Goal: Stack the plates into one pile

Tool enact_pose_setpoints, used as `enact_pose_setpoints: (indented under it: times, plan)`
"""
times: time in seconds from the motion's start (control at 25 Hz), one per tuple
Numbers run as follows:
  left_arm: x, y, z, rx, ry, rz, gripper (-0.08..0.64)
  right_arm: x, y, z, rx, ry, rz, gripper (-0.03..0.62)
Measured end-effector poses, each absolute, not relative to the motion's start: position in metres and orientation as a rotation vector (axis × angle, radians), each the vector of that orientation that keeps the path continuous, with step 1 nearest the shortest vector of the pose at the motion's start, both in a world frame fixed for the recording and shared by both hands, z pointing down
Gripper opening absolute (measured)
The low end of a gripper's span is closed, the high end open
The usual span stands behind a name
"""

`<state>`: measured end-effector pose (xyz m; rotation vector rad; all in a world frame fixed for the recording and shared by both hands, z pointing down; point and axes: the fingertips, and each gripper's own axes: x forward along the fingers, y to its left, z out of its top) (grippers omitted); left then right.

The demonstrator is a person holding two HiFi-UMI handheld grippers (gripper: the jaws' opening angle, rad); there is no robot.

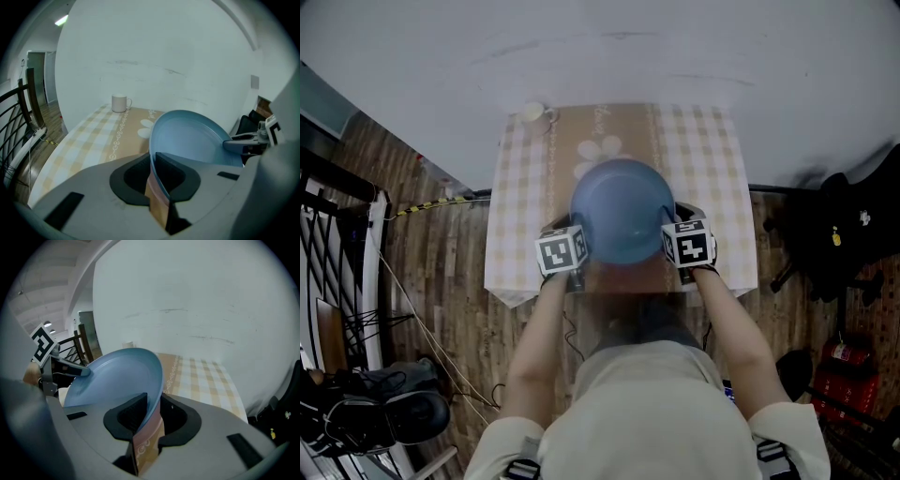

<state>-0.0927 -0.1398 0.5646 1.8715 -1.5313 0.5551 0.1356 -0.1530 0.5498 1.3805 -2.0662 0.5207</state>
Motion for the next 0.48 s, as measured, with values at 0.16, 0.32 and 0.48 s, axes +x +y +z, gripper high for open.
enact_pose_setpoints:
  times: [0.16, 0.32, 0.48]
  plan:
    - [-0.097, -0.130, 0.574, 1.860, -1.520, 0.574, 0.032, 0.131, -0.146, 0.559, 1.363, -2.054, 0.526, 0.078]
    - [-0.099, -0.123, 0.583, 1.858, -1.510, 0.605, 0.035, 0.129, -0.139, 0.568, 1.355, -2.039, 0.538, 0.078]
    - [-0.097, -0.126, 0.584, 1.875, -1.502, 0.623, 0.035, 0.131, -0.138, 0.575, 1.353, -2.024, 0.564, 0.083]
